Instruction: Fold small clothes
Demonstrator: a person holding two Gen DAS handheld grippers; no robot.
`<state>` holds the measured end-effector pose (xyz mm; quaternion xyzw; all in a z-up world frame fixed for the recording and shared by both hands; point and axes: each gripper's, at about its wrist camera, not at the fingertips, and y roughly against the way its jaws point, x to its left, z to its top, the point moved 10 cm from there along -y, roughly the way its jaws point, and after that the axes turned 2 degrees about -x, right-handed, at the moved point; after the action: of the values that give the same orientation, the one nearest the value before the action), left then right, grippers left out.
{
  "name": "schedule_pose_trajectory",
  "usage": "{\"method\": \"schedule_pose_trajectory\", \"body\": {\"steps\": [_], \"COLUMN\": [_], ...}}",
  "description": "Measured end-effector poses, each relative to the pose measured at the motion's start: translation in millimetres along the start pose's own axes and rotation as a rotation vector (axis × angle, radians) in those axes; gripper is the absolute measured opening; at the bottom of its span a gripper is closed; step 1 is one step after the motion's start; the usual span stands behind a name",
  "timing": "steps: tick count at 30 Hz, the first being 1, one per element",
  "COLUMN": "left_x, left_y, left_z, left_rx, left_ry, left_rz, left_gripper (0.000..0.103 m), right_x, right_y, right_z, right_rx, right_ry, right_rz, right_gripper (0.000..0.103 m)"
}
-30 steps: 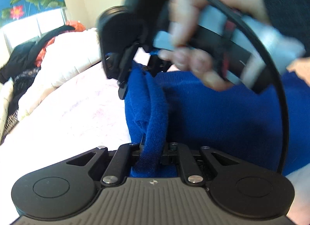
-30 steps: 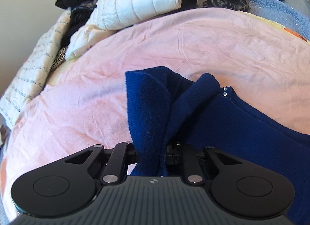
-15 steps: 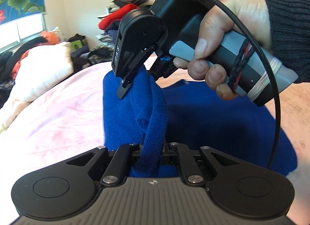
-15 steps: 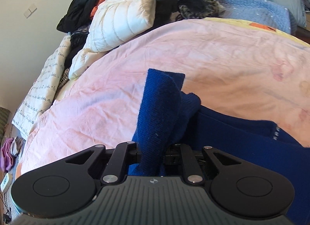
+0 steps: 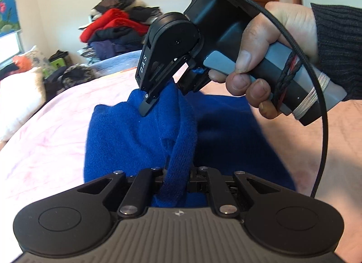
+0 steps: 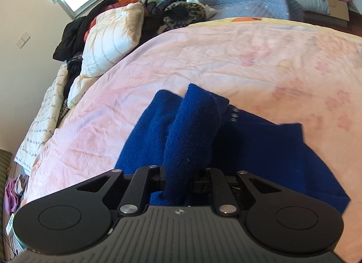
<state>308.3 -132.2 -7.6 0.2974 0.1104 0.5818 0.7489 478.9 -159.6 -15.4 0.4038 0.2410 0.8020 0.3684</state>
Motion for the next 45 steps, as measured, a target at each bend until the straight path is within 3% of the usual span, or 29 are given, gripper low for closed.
{"method": "schedule_pose_trajectory", "body": {"steps": [11,17,19,21,24,26,27,29,30,31,32,36,39,42,45], "left_x": [-54.4,-80.8,-84.7,-83.9,-79.1,-75.5,-75.4,-79.0,-83.7,-89.7,-93.2,-101.0,-106.5,-109.7,-100.4], "left_y": [-18.5,-29.4,-34.1,-31.5,-16.9,-3.0,2.9,8.0,3.8,-1.7,-7.9,-21.4,-21.4,-26.4,-13.7], "left_z": [0.7,-0.3,-5.3,-7.1,-1.5,8.0,12.2,15.7,13.5,8.7,4.0,-15.3,-19.1,-19.3,-12.8], "left_rx": [0.024,0.053,0.053,0.034,-0.005,-0.084,-0.137,-0.184,-0.155,-0.106,-0.063,0.043,0.041,0.037,0.023], "left_ry": [-0.07,-0.115,-0.138,-0.147,-0.067,-0.028,-0.026,-0.054,-0.068,-0.076,-0.07,0.009,0.014,0.03,0.117], "left_rz": [-0.06,-0.055,-0.046,-0.051,-0.14,-0.185,-0.194,-0.208,-0.237,-0.277,-0.31,-0.421,-0.48,-0.494,-0.52], "left_gripper": [0.01,0.011,0.011,0.014,0.038,0.078,0.084,0.087,0.087,0.087,0.087,0.087,0.087,0.09,0.09], "right_x": [-58.4,-78.2,-83.4,-90.3,-101.1,-112.5,-118.5,-127.5,-131.0,-133.4,-132.1,-123.9,-136.9,-150.6,-149.9], "right_y": [32.7,34.3,32.6,35.9,52.6,63.2,65.7,65.6,63.2,58.9,54.2,53.8,62.5,53.8,52.6], "right_z": [-27.7,-34.5,-37.1,-36.5,-27.2,-19.9,-17.4,-14.0,-13.7,-14.5,-16.8,-22.6,-21.8,-31.6,-37.8], "right_rx": [-0.052,-0.075,-0.077,-0.085,-0.161,-0.216,-0.232,-0.248,-0.245,-0.229,-0.209,-0.206,-0.23,-0.209,-0.23], "right_ry": [-0.079,-0.123,-0.159,-0.232,-0.336,-0.383,-0.409,-0.415,-0.412,-0.409,-0.4,-0.321,-0.347,-0.383,-0.441], "right_rz": [0.017,0.032,0.039,0.068,0.13,0.129,0.122,0.092,0.062,0.043,0.039,-0.009,-0.027,-0.043,-0.013], "right_gripper": [0.017,0.018,0.033,0.039,0.049,0.05,0.05,0.048,0.04,0.018,0.009,0.009,0.008,0.009,0.023]}}
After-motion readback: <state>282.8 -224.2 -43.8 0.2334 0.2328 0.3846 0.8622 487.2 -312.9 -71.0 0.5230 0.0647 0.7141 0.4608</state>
